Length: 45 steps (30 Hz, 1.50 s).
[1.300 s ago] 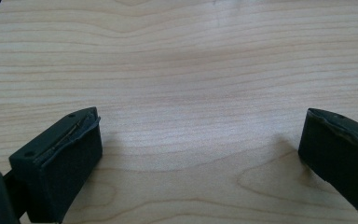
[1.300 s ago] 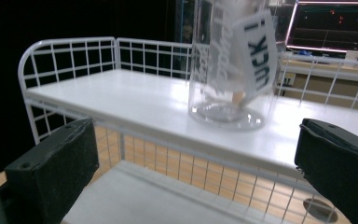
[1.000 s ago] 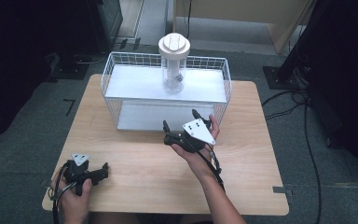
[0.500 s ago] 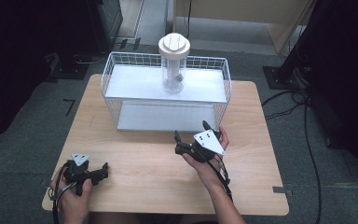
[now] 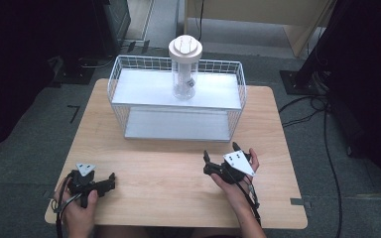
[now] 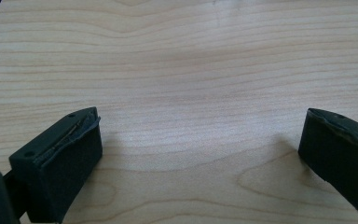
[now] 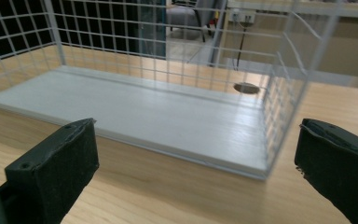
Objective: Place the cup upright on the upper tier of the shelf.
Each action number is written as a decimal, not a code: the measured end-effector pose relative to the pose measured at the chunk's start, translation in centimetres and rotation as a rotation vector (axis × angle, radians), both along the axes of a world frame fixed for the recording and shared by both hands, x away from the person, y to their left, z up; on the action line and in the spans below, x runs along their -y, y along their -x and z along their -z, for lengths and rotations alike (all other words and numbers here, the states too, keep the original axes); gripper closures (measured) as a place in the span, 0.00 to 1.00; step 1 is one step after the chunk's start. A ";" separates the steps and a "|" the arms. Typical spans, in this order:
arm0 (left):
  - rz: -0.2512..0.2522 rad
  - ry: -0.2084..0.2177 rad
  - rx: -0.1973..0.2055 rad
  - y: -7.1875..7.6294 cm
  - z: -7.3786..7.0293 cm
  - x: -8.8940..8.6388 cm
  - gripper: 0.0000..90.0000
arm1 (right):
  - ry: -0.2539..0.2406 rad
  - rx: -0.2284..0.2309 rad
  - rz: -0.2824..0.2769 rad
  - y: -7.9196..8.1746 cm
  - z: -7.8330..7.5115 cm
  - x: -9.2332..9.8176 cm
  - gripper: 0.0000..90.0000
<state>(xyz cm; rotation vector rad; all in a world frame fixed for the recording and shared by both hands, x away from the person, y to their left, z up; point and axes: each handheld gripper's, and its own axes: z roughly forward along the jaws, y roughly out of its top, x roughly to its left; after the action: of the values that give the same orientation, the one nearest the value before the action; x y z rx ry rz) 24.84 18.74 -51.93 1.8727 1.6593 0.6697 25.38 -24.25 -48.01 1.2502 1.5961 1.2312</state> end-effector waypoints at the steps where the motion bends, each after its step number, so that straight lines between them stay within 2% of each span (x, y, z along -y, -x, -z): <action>1: 0.000 0.000 0.000 0.0 0.0 0.0 0.00 | -0.004 -0.006 0.010 0.2 0.2 0.4 0.00; 9: 0.000 0.000 0.000 0.0 0.0 0.0 0.00 | 0.015 -0.037 0.065 1.6 1.5 3.7 0.00; 16: 0.000 0.000 0.000 0.0 0.0 0.0 0.00 | -0.002 -0.086 0.106 3.0 2.8 5.9 0.00; 20: 0.000 0.000 0.000 0.0 0.0 0.0 0.00 | -0.028 -0.116 0.117 3.7 3.0 7.4 0.00; 27: 0.000 0.000 0.000 0.0 0.0 0.0 0.00 | -0.011 -0.143 0.160 5.0 3.5 10.4 0.00; 32: 0.000 0.000 0.000 0.0 0.0 0.0 0.00 | -0.005 -0.155 0.184 5.6 3.6 11.8 0.00; 36: 0.000 -0.001 0.000 0.0 0.0 0.0 0.00 | 0.015 -0.174 0.197 6.0 3.8 12.8 0.00; 41: -0.001 0.001 0.001 0.0 0.0 0.0 0.00 | 0.016 -0.200 0.196 6.3 3.9 13.8 0.00; 45: 0.000 0.000 0.000 0.0 0.0 0.0 0.00 | 0.046 -0.234 0.212 6.4 3.9 14.3 0.00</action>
<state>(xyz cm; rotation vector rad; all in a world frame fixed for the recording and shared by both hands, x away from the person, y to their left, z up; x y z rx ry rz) 24.83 18.75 -51.93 1.8733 1.6592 0.6697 19.01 -38.60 -51.95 1.5353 1.5957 0.9391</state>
